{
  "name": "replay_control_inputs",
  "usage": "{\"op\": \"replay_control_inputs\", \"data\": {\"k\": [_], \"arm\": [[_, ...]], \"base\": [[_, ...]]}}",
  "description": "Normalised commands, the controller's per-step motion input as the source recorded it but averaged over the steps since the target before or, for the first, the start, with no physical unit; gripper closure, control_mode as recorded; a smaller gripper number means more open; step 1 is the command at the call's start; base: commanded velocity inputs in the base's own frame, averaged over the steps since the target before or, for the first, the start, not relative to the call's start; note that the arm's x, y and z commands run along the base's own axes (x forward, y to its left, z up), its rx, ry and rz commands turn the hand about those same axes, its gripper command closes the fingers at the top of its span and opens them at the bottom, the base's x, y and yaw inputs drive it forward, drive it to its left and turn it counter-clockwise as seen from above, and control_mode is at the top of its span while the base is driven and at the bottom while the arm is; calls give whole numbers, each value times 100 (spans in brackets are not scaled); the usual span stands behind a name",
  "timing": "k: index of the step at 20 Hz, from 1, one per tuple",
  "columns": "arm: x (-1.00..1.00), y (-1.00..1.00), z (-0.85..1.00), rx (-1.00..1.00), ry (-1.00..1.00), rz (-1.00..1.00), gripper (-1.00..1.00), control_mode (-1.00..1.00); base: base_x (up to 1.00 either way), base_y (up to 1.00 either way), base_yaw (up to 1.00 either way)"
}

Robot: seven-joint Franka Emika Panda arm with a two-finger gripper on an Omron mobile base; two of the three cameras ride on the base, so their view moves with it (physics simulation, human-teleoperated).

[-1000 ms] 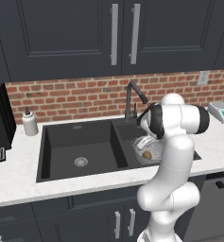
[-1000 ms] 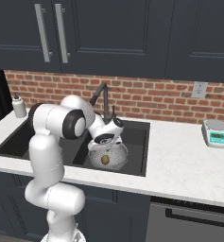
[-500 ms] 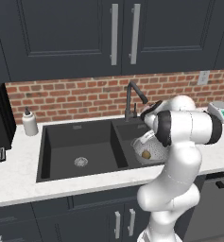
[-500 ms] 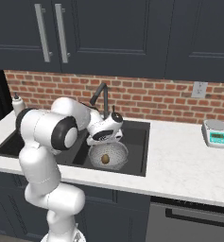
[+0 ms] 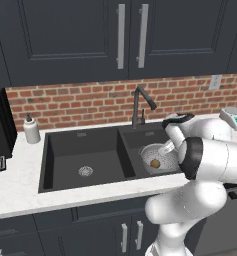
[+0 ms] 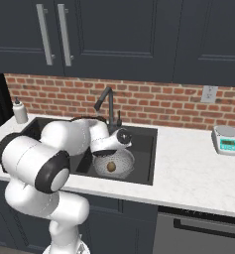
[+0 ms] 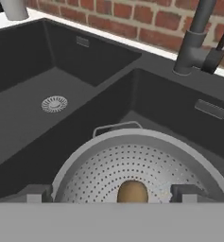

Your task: Put the colander in the sink, put the kiwi in the colander, and turn on the sink faucet and pour water over the colander.

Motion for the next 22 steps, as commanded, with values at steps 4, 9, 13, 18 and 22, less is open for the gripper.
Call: {"op": "replay_control_inputs", "data": {"k": [4,9,13,18,22], "arm": [[-9,-22,59,0,-22,0,-100,-100],[0,-17,48,0,-14,0,-100,-100],[0,-15,5,0,-12,3,-100,-100],[3,-10,0,1,-6,4,-100,-100],[32,-1,7,11,-1,3,-100,-100]], "base": [[0,0,0],[0,0,0],[0,0,0],[0,0,0],[0,0,0]]}}
